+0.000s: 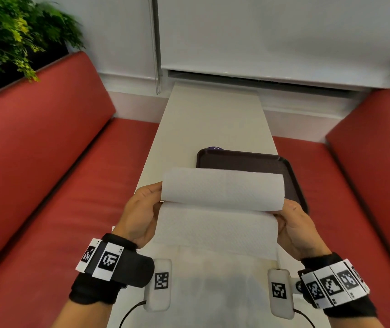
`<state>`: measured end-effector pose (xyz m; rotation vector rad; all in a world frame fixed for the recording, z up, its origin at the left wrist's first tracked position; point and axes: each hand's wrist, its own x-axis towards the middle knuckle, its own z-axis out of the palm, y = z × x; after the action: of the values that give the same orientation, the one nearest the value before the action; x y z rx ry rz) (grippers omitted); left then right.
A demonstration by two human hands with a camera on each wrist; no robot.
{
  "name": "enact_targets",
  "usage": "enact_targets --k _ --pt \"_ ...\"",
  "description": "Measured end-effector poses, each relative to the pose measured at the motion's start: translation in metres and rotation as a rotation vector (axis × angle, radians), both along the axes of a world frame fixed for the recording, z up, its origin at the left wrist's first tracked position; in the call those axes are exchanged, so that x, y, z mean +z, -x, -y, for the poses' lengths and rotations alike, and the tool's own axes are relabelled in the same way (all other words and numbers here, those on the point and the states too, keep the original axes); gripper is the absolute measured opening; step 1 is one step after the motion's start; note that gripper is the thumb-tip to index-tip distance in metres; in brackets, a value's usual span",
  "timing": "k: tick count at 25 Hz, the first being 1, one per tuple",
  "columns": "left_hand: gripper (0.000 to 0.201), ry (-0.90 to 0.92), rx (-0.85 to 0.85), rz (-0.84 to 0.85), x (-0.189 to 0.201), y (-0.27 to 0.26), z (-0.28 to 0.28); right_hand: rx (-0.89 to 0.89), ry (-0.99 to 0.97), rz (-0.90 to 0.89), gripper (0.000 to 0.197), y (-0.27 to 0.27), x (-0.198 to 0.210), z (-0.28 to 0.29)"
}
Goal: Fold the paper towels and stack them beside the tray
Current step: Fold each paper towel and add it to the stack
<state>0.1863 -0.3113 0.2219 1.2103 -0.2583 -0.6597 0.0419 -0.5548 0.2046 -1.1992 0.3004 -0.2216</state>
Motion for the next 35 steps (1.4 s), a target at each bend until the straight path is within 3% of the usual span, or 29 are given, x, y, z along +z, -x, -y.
enact_targets --k 2,4,7,9,12,13,16,18,22,26,30,35 --pt "0.035 0.011 -0.003 -0.049 0.003 -0.001 -0.001 -0.048 -0.134 -0.019 0.036 0.002 0.000 -0.001" --pt "0.033 0.003 -0.005 -0.054 0.004 -0.001 -0.002 -0.055 -0.133 -0.052 0.051 0.005 -0.001 0.002" --pt "0.015 -0.040 -0.033 0.068 -0.002 0.002 0.003 -0.111 0.089 -0.091 0.017 0.011 -0.004 0.002" --pt "0.014 -0.094 -0.074 0.133 -0.013 0.005 0.009 -0.137 0.125 -0.099 0.006 0.019 -0.010 0.005" --pt "0.017 -0.262 -0.091 0.205 -0.036 0.009 0.027 -0.178 0.151 -0.165 0.051 0.040 -0.031 0.018" --pt "0.015 -0.320 -0.096 0.242 -0.045 0.010 0.038 -0.233 0.187 -0.219 0.054 0.049 -0.039 0.024" --pt "0.014 -0.505 -0.148 0.396 -0.081 0.016 0.082 -0.414 0.376 -0.375 0.020 0.077 -0.061 0.036" --pt "0.019 -0.604 -0.206 0.519 -0.102 0.020 0.115 -0.463 0.480 -0.501 0.018 0.097 -0.074 0.041" --pt "0.016 -0.637 -0.342 0.686 -0.125 0.034 0.202 -0.549 0.552 -0.688 0.025 0.133 -0.102 0.052" --pt "0.026 -0.694 -0.567 0.963 -0.141 0.048 0.283 -0.578 0.578 -0.744 0.030 0.148 -0.130 0.060" --pt "0.035 -0.793 -0.697 1.007 -0.174 0.054 0.326 -0.592 0.557 -0.794 0.031 0.150 -0.153 0.067" --pt "0.069 -0.944 -0.884 1.044 -0.182 0.066 0.349 -0.494 0.667 -0.822 0.040 0.152 -0.175 0.073"
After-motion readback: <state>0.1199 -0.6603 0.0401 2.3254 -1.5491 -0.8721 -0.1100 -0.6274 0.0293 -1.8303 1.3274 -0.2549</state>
